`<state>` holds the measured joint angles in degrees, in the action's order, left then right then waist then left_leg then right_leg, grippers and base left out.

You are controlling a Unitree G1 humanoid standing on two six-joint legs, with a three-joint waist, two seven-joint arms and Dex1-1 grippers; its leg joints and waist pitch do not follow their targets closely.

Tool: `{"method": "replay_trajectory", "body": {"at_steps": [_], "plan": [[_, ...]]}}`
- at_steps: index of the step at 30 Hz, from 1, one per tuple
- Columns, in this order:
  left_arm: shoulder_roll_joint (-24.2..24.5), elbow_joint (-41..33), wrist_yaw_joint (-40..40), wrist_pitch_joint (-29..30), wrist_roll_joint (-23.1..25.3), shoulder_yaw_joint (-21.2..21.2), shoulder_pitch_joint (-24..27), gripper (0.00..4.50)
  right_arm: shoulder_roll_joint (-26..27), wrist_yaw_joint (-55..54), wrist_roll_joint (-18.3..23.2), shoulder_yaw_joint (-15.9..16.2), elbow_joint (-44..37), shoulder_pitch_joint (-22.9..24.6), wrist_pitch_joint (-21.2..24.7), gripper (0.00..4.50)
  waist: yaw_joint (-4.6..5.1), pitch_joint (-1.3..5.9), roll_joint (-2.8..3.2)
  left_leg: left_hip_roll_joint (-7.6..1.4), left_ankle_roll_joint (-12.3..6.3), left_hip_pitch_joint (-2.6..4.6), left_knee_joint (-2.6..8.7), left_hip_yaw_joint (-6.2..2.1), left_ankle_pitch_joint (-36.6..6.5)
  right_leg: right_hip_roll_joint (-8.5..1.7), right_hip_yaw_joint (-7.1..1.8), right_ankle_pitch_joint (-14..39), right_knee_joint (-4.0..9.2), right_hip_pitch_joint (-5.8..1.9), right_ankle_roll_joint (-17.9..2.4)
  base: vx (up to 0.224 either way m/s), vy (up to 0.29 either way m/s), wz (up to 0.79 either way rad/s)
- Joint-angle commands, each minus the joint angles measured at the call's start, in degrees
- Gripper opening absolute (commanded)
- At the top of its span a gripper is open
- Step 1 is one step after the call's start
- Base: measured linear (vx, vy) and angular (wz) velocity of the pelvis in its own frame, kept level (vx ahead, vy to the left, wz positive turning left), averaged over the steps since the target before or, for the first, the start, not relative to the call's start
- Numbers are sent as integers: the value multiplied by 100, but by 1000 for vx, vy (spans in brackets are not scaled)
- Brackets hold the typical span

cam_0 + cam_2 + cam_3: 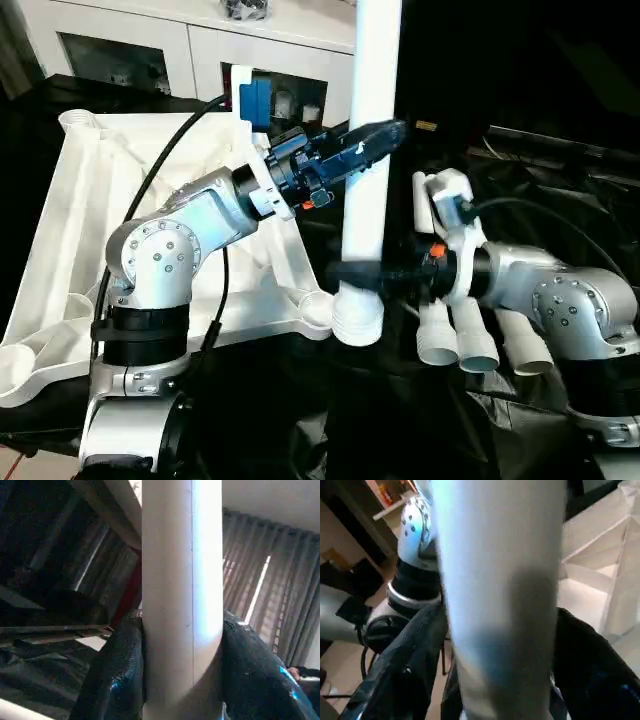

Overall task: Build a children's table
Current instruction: Pick table leg

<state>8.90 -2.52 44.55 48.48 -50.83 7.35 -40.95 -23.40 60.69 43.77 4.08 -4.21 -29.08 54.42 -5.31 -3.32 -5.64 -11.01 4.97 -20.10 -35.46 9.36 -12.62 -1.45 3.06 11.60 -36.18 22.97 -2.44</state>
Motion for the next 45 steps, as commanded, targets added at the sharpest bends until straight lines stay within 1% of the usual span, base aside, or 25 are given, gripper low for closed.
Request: {"method": "replay_trajectory", "body": {"at_steps": [1, 4, 6, 9, 11, 12, 16, 17, 18, 19, 20, 23, 24, 25, 26, 27, 28, 30, 32, 35, 36, 42, 43, 44, 45], "plan": [[-5, -93, 105, -21, -98, -118, -122, 175, -69, 70, -90, 62, -10, 14, -14, 294, -22, 358, 34, -217, -55, -14, 393, -46, 44, -613, -337, 756, 424, -394, -789, 0, 0, 0], [-14, -67, 128, -51, -89, -110, -119, 175, -74, 89, -49, 58, -26, -1, 8, 282, -24, 367, 29, -219, -76, -20, 389, -49, 120, -608, -340, 627, 403, -399, -787, 0, 0, 0], [-11, -57, 163, -62, -111, -99, -114, 175, -86, 93, -41, 73, -39, 3, 7, 253, -21, 370, 27, -216, -91, -21, 384, -47, 143, -608, -338, 520, 398, -402, -821, 0, 0, 0], [-19, -57, 190, -45, -163, -70, -102, 175, -79, 51, -63, 114, -53, 28, -25, 242, -26, 372, 34, -214, -97, -21, 383, -46, 136, -605, -337, 486, 394, -403, -848, 0, 0, 0], [-6, -53, 207, -51, -153, -77, -98, 175, -62, -2, -103, 134, -39, 34, -79, 214, -23, 372, 37, -216, -86, -16, 385, -46, 126, -605, -334, 533, 398, -400, -836, 0, 0, 0], [3, -50, 205, -58, -139, -82, -93, 231, -23, -103, -156, 126, -1, 31, -115, 208, -25, 371, 42, -219, -77, -18, 387, -49, 147, -608, -336, 518, 394, -398, -835, 0, 0, 0], [-39, -2, -40, -103, -41, -53, -84, 252, 132, -400, -317, 71, 100, 18, -253, 201, -16, 370, 41, -220, -25, -14, 389, -46, 97, -612, -335, 592, 399, -393, -829, 0, 0, 0], [-63, -32, -157, -196, 84, -93, -44, 267, 261, -645, -424, 15, 149, 6, -367, 199, -12, 372, 41, -223, -21, -16, 391, -50, 128, -608, -337, 551, 394, -392, -828, 0, 0, 0], [-73, -134, -318, -349, 330, -201, 38, 282, 355, -825, -489, -19, 178, -14, -426, 198, -14, 370, 94, -230, 3, -14, 397, -59, 132, -615, -337, 522, 386, -385, -839, 0, 0, 0], [-94, -223, -477, -462, 529, -290, 111, 290, 436, -966, -534, -51, 202, -34, -479, 197, 16, 375, 65, -254, 25, -15, 403, -65, 110, -621, -334, 475, 388, -390, -844, 0, 0, 0], [-112, -296, -614, -548, 686, -359, 169, 292, 496, -1071, -557, -73, 218, -50, -516, 196, 16, 378, 84, -245, 34, -9, 401, -62, 115, -617, -335, 429, 385, -397, -850, 0, 0, 0], [-107, -424, -961, -509, 987, -553, 281, 292, 604, -1262, -585, -108, 267, -102, -558, 195, 15, 383, 74, -246, 37, -4, 402, -54, 149, -609, -345, 243, 361, -403, -870, 0, 0, 0], [-111, -445, -1357, -450, 1281, -716, 332, 292, 697, -1428, -644, -128, 323, -140, -624, 194, 13, 382, 68, -235, 29, -7, 397, -51, 162, -603, -345, 213, 359, -405, -870, 0, 0, 0], [-133, -431, -1483, -434, 1336, -730, 337, 292, 718, -1464, -660, -128, 341, -149, -635, 192, 24, 384, 58, -250, 36, -7, 402, -55, 165, -601, -345, 184, 347, -402, -872, 0, 0, 0], [-149, -420, -1555, -421, 1360, -731, 338, 292, 729, -1482, -671, -126, 349, -152, -642, 191, 19, 383, 68, -239, 32, 4, 396, -52, 157, -601, -344, 204, 358, -399, -860, 0, 0, 0], [-254, -341, -1870, -334, 1391, -660, 325, 292, 769, -1517, -727, -106, 368, -158, -692, 190, 15, 379, 54, -230, 35, -12, 392, -49, 152, -605, -349, 216, 355, -413, -871, 0, 0, 0], [-308, -279, -1989, -311, 1386, -601, 308, 292, 777, -1531, -761, -87, 377, -157, -710, 190, 15, 378, 55, -230, 35, -14, 394, -48, 143, -603, -348, 220, 360, -412, -875, 0, 0, 0], [-401, -180, -2149, -365, 1429, -505, 278, 263, 792, -1572, -820, -55, 400, -160, -749, 189, 13, 378, 12, -219, 11, -22, 389, -45, 167, -603, -347, 270, 377, -419, -832, 0, 0, 0], [-439, -127, -2218, -436, 1475, -456, 253, 253, 791, -1582, -844, -34, 418, -168, -777, 189, 5, 376, 30, -212, 8, -21, 389, -46, 149, -605, -347, 378, 387, -413, -786, 0, 0, 0], [-426, -142, -2225, -451, 1491, -445, 238, 218, 759, -1560, -870, 13, 428, -180, -808, 189, 12, 377, 30, -214, -20, -26, 390, -53, 193, -597, -342, 298, 374, -412, -764, 0, 0, 0], [-424, -149, -2239, -456, 1495, -448, 235, 212, 754, -1560, -880, 21, 434, -183, -819, 189, 13, 376, 41, -217, -24, -20, 390, -53, 180, -601, -342, 296, 377, -404, -769, 0, 0, 0], [-407, -121, -2299, -530, 1540, -449, 193, 186, 742, -1557, -971, 21, 465, -197, -910, 188, 15, 374, 40, -216, -43, -15, 390, -49, 169, -596, -343, 251, 374, -400, -815, 0, 0, 0], [-385, -108, -2272, -537, 1564, -464, 184, 185, 738, -1554, -978, 19, 480, -202, -925, 244, 12, 375, 56, -218, -40, -13, 389, -51, 160, -600, -341, 261, 373, -402, -815, 0, 0, 0], [-362, -91, -2238, -527, 1577, -483, 178, 185, 740, -1573, -961, -16, 527, -215, -902, 244, 15, 376, 65, -218, -28, -14, 389, -53, 141, -599, -342, 280, 374, -402, -808, 0, 0, 0], [-342, -80, -2196, -523, 1583, -501, 172, 185, 723, -1555, -940, -38, 556, -222, -881, 258, 18, 378, 57, -215, -28, -11, 387, -51, 138, -595, -341, 284, 376, -400, -804, 0, 0, 0]]}}
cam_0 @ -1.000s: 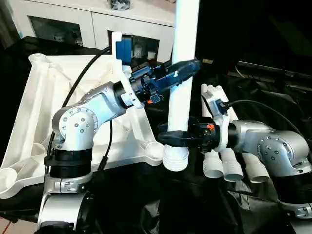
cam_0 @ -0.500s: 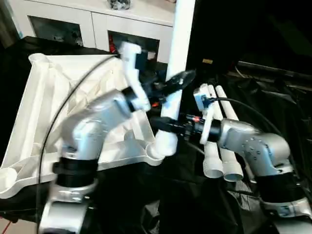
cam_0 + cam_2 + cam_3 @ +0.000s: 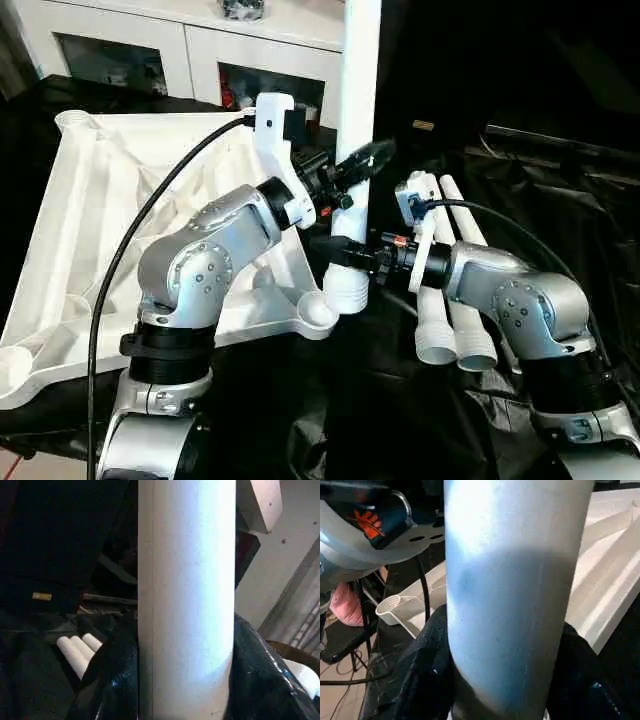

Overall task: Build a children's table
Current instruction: Pick table leg

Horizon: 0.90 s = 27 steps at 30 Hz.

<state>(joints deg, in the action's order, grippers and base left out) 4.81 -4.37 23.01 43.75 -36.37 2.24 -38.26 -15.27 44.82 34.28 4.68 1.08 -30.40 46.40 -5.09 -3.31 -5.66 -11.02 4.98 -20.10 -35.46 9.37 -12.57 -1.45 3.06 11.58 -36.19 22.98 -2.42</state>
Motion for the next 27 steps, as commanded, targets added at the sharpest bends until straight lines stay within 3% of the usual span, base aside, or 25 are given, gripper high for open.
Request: {"method": "replay_trajectory", "body": {"at_steps": [1, 5, 7, 12, 16, 17, 20, 21, 27], "plan": [[76, 111, -20, -44, 134, 4, -102, 185, -124, 70, 30, -108, 34, -91, -55, 258, -3, 372, 61, -210, -36, -11, 391, -51, 116, -589, -341, 312, 385, -399, -791, 0, 0, 0], [137, 120, 63, -38, 149, -55, -124, 184, -326, 297, 103, -106, -24, -71, 57, 300, -10, 388, 63, -218, -59, -6, 384, -56, 198, -589, -341, 115, 359, -414, -815, 0, 0, 0], [195, 155, 210, -53, 145, -131, -160, 184, -560, 576, 111, -45, -78, -56, 128, 298, -18, 390, 36, -212, -103, -9, 372, -47, 215, -590, -345, 36, 356, -420, -864, 0, 0, 0], [254, 124, 496, -57, 83, -256, -185, 184, -823, 868, 67, 68, -42, -88, 183, 298, -27, 383, 38, -211, -147, -17, 370, -44, 191, -601, -344, 168, 367, -420, -901, 0, 0, 0], [266, -18, 723, -41, -22, -345, -153, 184, -883, 947, 38, 198, 56, -149, 275, 298, -18, 374, 31, -213, -134, -24, 374, -49, 150, -601, -337, 384, 383, -415, -890, 0, 0, 0], [262, -54, 759, -25, -38, -364, -145, 184, -891, 979, 48, 237, 69, -161, 318, 298, -15, 376, -11, -217, -128, -26, 371, -45, 134, -610, -336, 495, 392, -417, -865, 0, 0, 0], [258, -68, 802, -62, -11, -383, -141, 184, -885, 1023, 98, 284, 119, -191, 430, 298, -16, 377, 10, -224, -145, -18, 368, -46, 189, -605, -338, 433, 382, -404, -886, 0, 0, 0], [255, -69, 825, -70, -10, -386, -140, 184, -875, 1043, 111, 296, 143, -202, 462, 298, -13, 380, -37, -218, -161, -23, 363, -38, 207, -598, -335, 425, 384, -406, -878, 0, 0, 0], [249, -126, 908, -29, -72, -403, -116, 184, -819, 1062, 86, 354, 210, -224, 477, 298, -23, 385, -26, -221, -160, -21, 362, -43, 263, -609, -335, 404, 373, -404, -848, 0, 0, 0]]}}
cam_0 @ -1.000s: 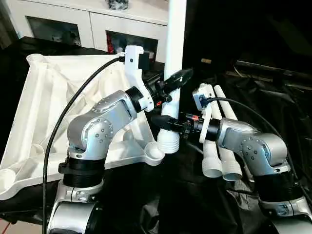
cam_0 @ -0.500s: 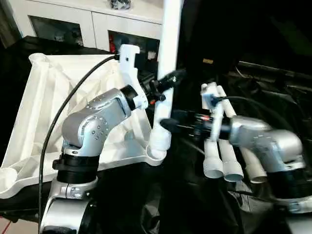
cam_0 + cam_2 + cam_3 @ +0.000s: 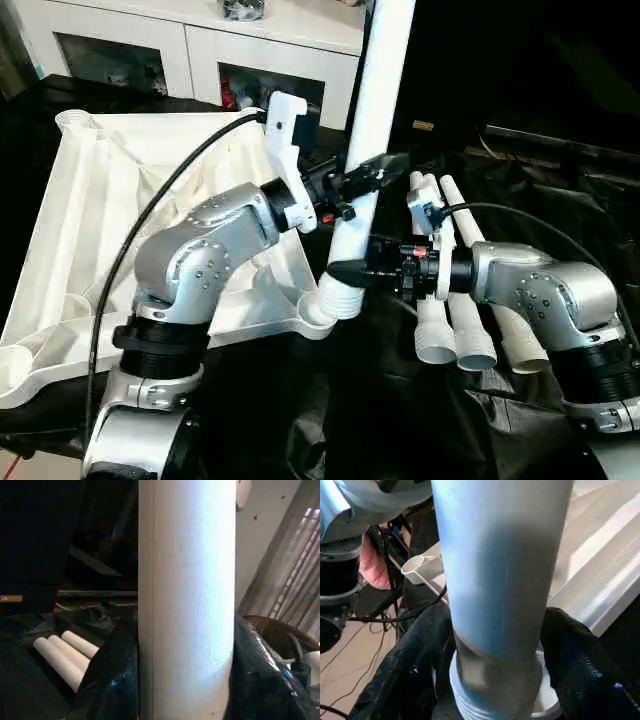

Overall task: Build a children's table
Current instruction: Pick table leg

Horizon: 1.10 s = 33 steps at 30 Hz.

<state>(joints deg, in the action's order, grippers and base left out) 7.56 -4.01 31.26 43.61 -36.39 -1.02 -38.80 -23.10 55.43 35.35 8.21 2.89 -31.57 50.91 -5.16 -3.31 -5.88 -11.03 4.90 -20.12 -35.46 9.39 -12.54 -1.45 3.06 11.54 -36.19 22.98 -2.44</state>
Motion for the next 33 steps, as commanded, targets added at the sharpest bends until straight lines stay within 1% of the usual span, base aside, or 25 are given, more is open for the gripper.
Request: {"method": "replay_trajectory", "body": {"at_steps": [1, 2, 10, 19, 28, 30, 32, 33], "plan": [[-25, -169, 86, -12, -78, -78, -59, 184, -35, 1, -21, 5, 30, -107, 25, 298, -19, 384, 0, -217, -158, -18, 360, -44, 283, -605, -337, 366, 371, -404, -851, 0, 0, 0], [-22, -196, 106, 12, -107, -92, -46, 184, -26, 13, -24, 5, 31, -110, 4, 298, -18, 384, -8, -218, -161, -19, 361, -42, 291, -608, -338, 340, 369, -406, -859, 0, 0, 0], [-49, -207, 149, 60, -154, -70, -32, 184, 31, 32, -32, -42, 18, -104, -98, 298, -16, 382, 11, -222, -118, -18, 365, -44, 237, -605, -335, 388, 370, -403, -864, 0, 0, 0], [-50, -194, 158, 98, -185, -53, -20, 184, 92, 20, -17, -118, 16, -90, -215, 298, -13, 383, 7, -218, -125, -20, 365, -44, 233, -600, -336, 344, 369, -408, -870, 0, 0, 0], [-30, -230, 196, 146, -217, -75, 2, 184, 116, -10, -92, -110, 116, -110, -356, 298, -14, 386, 12, -217, -127, -17, 363, -42, 254, -600, -333, 298, 362, -407, -891, 0, 0, 0], [-24, -243, 208, 157, -227, -82, 6, 184, 121, -11, -100, -113, 125, -110, -375, 269, -16, 388, 11, -215, -128, -21, 361, -42, 262, -600, -334, 292, 360, -413, -891, 0, 0, 0], [-18, -256, 212, 169, -237, -91, 11, 184, 127, -12, -111, -117, 138, -108, -395, 262, -16, 388, 8, -212, -135, -21, 359, -40, 248, -600, -335, 300, 365, -413, -878, 0, 0, 0], [-14, -259, 209, 172, -246, -95, 11, 184, 128, -8, -110, -115, 141, -107, -404, 244, -15, 386, 8, -214, -134, -20, 362, -41, 242, -601, -336, 311, 364, -412, -876, 0, 0, 0]]}}
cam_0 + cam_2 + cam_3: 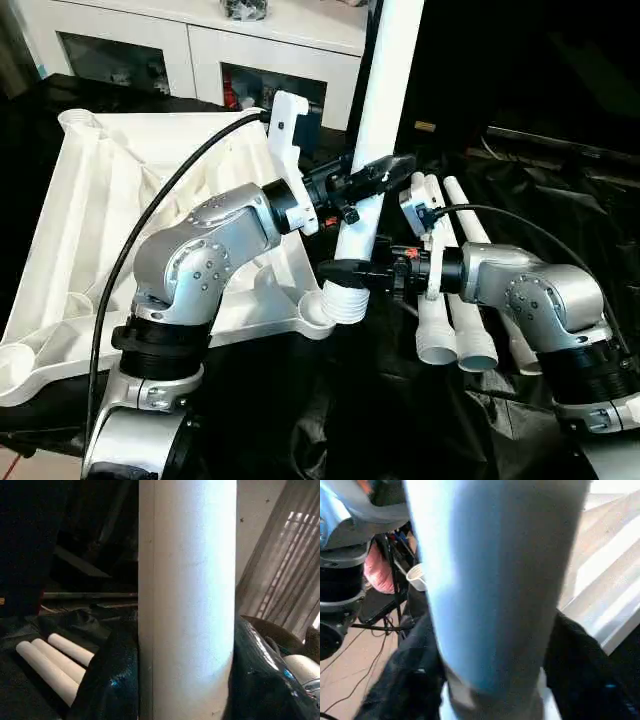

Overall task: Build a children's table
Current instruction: Pick table leg

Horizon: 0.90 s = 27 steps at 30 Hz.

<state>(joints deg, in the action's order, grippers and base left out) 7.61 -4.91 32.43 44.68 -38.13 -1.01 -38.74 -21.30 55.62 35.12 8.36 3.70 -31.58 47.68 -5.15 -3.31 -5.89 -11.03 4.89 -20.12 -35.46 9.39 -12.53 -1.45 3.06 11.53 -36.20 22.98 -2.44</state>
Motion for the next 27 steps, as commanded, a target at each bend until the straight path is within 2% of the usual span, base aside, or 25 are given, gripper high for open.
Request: {"method": "replay_trajectory", "body": {"at_steps": [1, 2, 6, 7, 12, 14, 15, 16, 17, 19, 20, 22, 24, 25, 26, 27], "plan": [[-19, -170, 91, 66, -73, -96, 5, 184, -52, -27, -88, -130, 60, -106, -81, 244, -16, 386, 15, -217, -132, -20, 365, -45, 243, -602, -334, 324, 364, -411, -879, 0, 0, 0], [-11, -172, 98, 69, -81, -99, 7, 184, -48, -22, -85, -119, 59, -100, -92, 224, -16, 384, 26, -217, -128, -16, 365, -44, 235, -600, -334, 334, 365, -407, -878, 0, 0, 0], [-9, -180, 108, 85, -97, -92, 8, 184, -33, -24, -81, -101, 61, -89, -107, 204, -15, 387, 28, -217, -125, -17, 363, -44, 232, -600, -333, 314, 367, -409, -879, 0, 0, 0], [-8, -183, 110, 91, -102, -89, 6, 184, -29, -24, -80, -98, 61, -88, -109, 204, -17, 387, 43, -219, -117, -17, 366, -48, 230, -602, -333, 305, 361, -410, -890, 0, 0, 0], [-7, -184, 120, 114, -119, -99, 1, 184, -20, -21, -78, -99, 58, -76, -117, 192, -15, 389, 36, -216, -113, -17, 364, -45, 219, -598, -334, 253, 361, -415, -917, 0, 0, 0], [42, -138, 101, 101, 11, -196, 3, 184, 1, -33, -85, -115, 90, -75, -149, 192, -15, 389, 80, -218, -92, -11, 367, -52, 193, -592, -331, 229, 360, -407, -924, 0, 0, 0], [42, -138, 101, 101, 11, -196, 3, 219, 1, -33, -85, -115, 90, -75, -149, 192, -11, 391, 71, -221, -90, -13, 368, -51, 185, -596, -332, 222, 362, -413, -928, 0, 0, 0], [38, -120, 95, 92, 23, -197, 4, 254, 11, -47, -93, -120, 103, -74, -163, 192, -19, 393, 101, -221, -73, -9, 367, -56, 190, -597, -334, 182, 350, -412, -948, 0, 0, 0], [37, -113, 93, 89, 27, -198, 5, 254, 15, -52, -97, -122, 109, -74, -169, 192, -13, 395, 82, -222, -70, -11, 367, -52, 180, -597, -333, 147, 354, -417, -960, 0, 0, 0], [-9, -111, 154, -43, -13, -143, 48, 263, 88, -116, -132, -140, 157, -52, -261, 191, -12, 393, 138, -221, -47, -6, 369, -56, 151, -595, -332, 116, 352, -409, -993, 0, 0, 0], [-17, -109, 152, -69, -9, -133, 50, 288, 96, -122, -134, -142, 162, -51, -269, 191, -2, 396, 107, -221, -43, -14, 367, -52, 121, -596, -334, 106, 358, -420, -1010, 0, 0, 0], [-129, -75, 70, -370, 23, 28, 49, 295, 190, -216, -133, -195, 178, -49, -342, 191, -8, 399, 163, -226, -25, -9, 372, -60, 123, -599, -334, 50, 346, -424, -1034, 0, 0, 0], [-293, -35, 5, -587, -196, 362, 8, 298, 336, -375, -118, -292, 188, -89, -425, 191, 4, 401, 167, -221, -9, -12, 368, -57, 110, -593, -337, -22, 353, -431, -1065, 0, 0, 0], [-293, -35, 5, -587, -196, 362, 8, 298, 336, -375, -118, -292, 188, -89, -425, 191, 9, 402, 155, -218, -4, -15, 366, -51, 100, -594, -340, -42, 357, -434, -1085, 0, 0, 0], [-405, -12, -86, -699, -330, 563, -19, 298, 424, -489, -93, -392, 184, -112, -474, 191, 21, 392, 173, -220, 10, -11, 374, -53, 37, -585, -338, -14, 369, -430, -1092, 0, 0, 0], [-509, 14, -285, -814, -388, 753, -54, 298, 527, -639, -79, -523, 194, -137, -582, 191, 11, 394, 238, -218, 51, -13, 372, -63, 5, -595, -337, -12, 354, -430, -1112, 0, 0, 0]]}}
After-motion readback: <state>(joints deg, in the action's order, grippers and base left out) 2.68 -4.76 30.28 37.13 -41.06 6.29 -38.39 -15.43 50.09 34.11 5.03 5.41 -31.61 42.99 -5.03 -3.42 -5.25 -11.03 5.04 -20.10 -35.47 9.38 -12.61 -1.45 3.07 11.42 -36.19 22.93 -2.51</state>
